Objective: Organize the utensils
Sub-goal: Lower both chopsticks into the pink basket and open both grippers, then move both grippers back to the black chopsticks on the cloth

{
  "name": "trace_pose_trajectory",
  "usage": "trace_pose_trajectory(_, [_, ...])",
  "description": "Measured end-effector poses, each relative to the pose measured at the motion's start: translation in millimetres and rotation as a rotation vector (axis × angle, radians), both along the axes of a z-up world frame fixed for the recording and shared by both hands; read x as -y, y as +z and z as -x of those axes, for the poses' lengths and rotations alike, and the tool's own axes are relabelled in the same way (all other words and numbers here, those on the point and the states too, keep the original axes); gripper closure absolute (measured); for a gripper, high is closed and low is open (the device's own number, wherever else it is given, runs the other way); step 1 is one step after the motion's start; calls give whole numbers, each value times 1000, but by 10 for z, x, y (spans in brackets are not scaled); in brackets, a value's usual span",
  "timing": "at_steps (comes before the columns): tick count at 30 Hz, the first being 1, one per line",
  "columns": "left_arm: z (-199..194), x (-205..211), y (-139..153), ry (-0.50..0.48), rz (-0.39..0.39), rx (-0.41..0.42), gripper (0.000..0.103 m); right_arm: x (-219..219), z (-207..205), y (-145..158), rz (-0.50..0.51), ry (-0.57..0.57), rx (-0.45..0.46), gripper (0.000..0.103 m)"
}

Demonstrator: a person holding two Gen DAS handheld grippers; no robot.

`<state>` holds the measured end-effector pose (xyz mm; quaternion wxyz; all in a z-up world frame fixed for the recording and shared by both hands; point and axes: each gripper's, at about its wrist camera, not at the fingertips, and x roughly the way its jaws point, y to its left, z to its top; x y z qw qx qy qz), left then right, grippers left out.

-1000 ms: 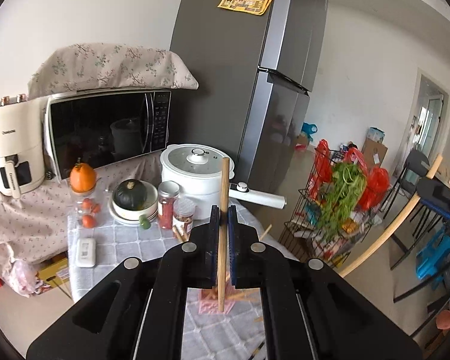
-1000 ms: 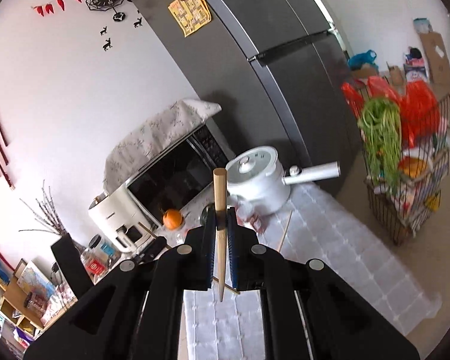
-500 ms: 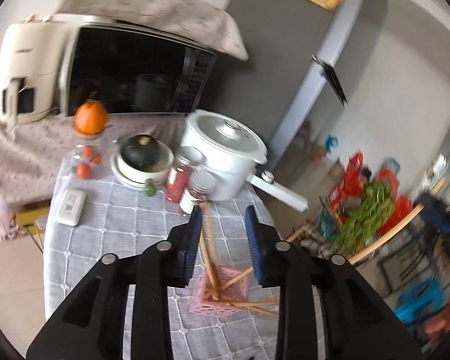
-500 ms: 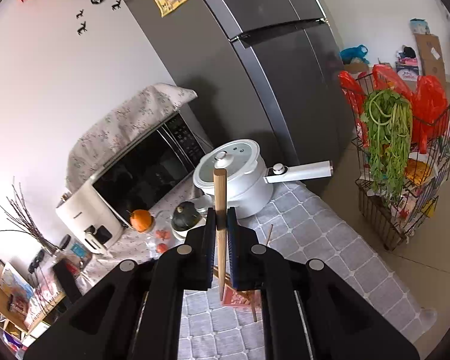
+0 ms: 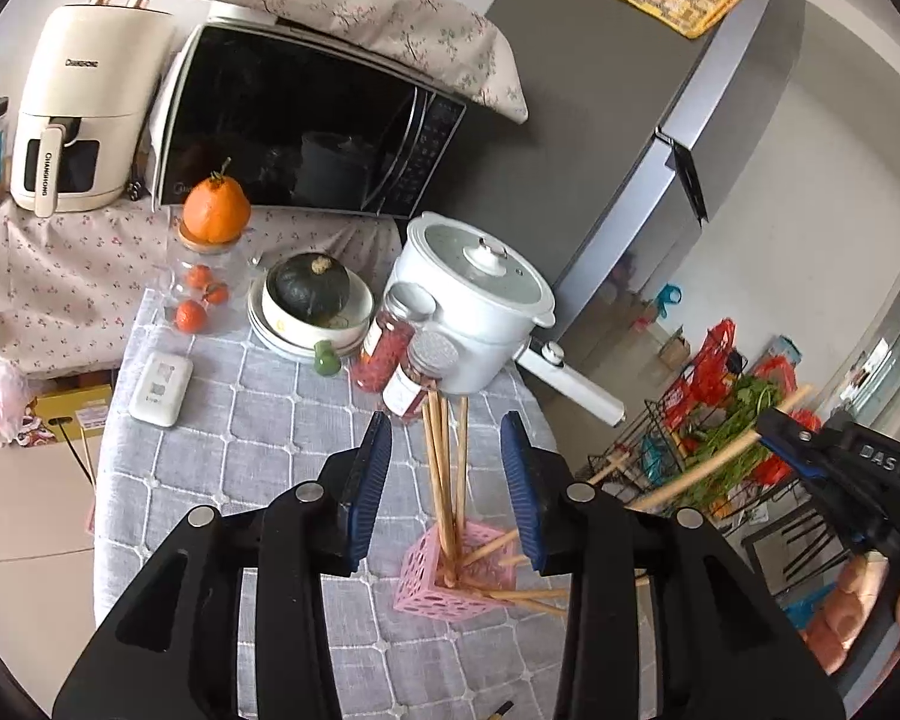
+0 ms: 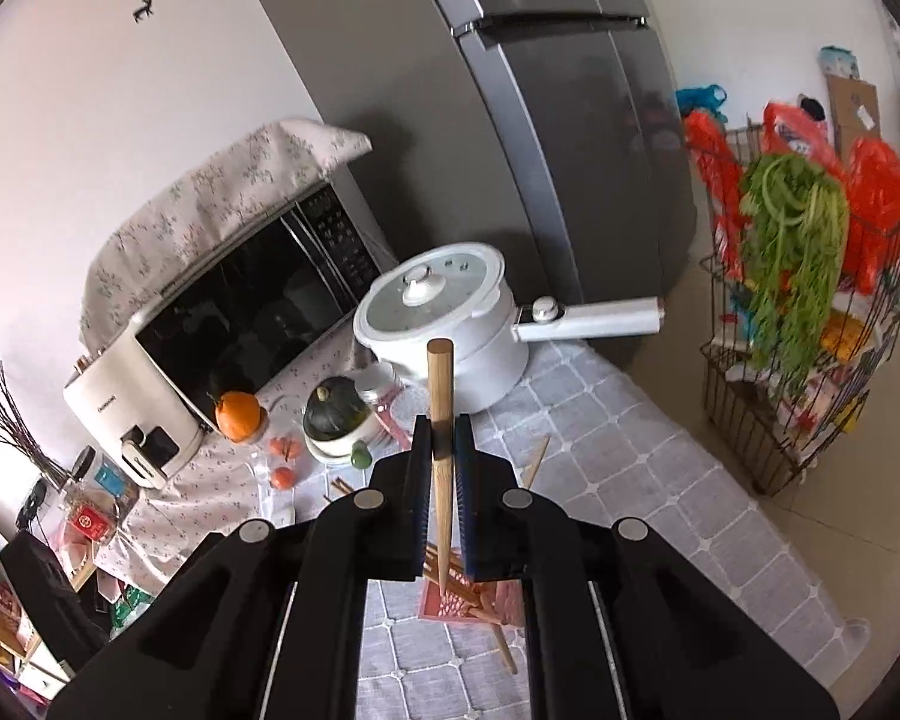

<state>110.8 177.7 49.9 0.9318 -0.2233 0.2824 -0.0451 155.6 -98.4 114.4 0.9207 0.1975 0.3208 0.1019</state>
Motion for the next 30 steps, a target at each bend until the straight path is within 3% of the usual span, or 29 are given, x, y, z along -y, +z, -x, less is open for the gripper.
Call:
trace_pose_trajectory(3, [-11, 45, -37, -11, -14, -18, 64, -134, -73, -166, 8, 24, -37, 85])
trace_pose_trajectory(5, [1, 58, -37, -15, -15, -19, 63, -162, -89, -258, -8, 22, -65, 57])
trace_pose_trajectory(9, [62, 91, 5, -16, -21, -1, 53, -148, -10, -289, 13, 10, -60, 56])
trace_pose_trajectory(14, [96, 188, 14, -33, -42, 1, 52, -58, 145, -286, 32, -7, -54, 56])
trace_pose_trajectory(18, [129, 281, -2, -45, -58, -5, 43, 10, 245, -319, 36, -19, -63, 51])
trace_pose_trajectory(23, [214, 385, 9, -44, -90, 10, 27, 124, 365, -412, 42, -60, -79, 31])
trace_pose_trajectory(25, [247, 428, 4, -39, -111, 14, 15, 139, 395, -446, 57, -73, -86, 27])
trace_pose_trajectory(30, [272, 561, -108, -57, -156, -29, 8, 167, 587, -510, 180, -169, -57, 10])
